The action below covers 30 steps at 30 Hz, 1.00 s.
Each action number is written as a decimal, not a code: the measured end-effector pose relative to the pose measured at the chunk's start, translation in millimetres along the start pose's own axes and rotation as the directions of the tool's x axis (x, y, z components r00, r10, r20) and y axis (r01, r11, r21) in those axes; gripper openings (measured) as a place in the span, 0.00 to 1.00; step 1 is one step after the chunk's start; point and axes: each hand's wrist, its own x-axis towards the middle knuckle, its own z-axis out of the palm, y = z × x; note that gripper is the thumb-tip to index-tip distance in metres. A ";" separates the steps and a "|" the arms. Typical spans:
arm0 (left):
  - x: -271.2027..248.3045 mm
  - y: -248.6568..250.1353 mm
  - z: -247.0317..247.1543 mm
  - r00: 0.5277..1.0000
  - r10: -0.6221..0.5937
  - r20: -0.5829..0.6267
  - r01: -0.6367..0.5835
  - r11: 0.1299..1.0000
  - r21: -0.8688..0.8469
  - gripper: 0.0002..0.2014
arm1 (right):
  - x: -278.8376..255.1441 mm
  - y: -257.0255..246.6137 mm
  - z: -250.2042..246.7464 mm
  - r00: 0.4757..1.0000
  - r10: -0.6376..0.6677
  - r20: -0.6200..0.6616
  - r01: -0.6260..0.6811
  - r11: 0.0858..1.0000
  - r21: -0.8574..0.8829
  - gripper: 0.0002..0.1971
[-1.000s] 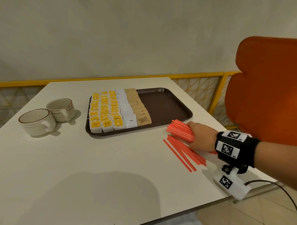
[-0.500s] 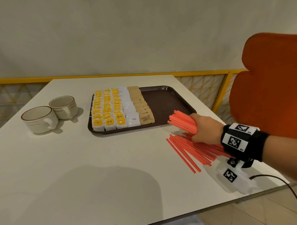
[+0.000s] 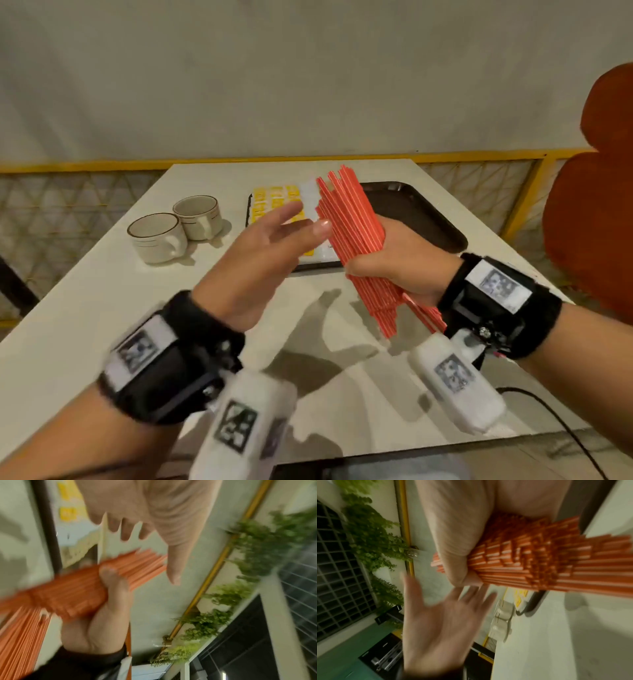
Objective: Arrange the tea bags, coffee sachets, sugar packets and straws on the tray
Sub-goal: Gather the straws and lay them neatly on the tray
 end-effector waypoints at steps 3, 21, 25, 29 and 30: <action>31.7 8.9 50.4 0.999 0.018 -0.047 -0.020 0.999 -0.042 0.29 | 10.9 1.2 32.3 0.992 -0.102 -0.081 0.110 0.988 0.104 0.22; 40.3 -53.8 30.1 0.960 0.165 -0.226 -0.133 0.980 0.150 0.24 | 17.7 40.7 73.6 0.996 0.020 -0.088 -0.048 0.942 -0.333 0.23; 37.2 -55.0 30.3 0.951 0.269 -0.153 -0.227 0.942 0.246 0.22 | 11.4 38.9 59.3 0.998 0.002 0.055 0.013 0.964 -0.265 0.22; 36.7 -60.3 26.9 0.964 0.241 -0.109 -0.202 0.937 0.286 0.23 | 2.3 39.4 49.5 0.986 0.112 0.125 -0.066 0.944 -0.324 0.16; 37.0 -60.1 25.0 0.967 0.233 -0.107 -0.195 0.940 0.280 0.22 | 2.4 36.2 42.7 0.971 0.166 0.172 -0.096 0.930 -0.353 0.16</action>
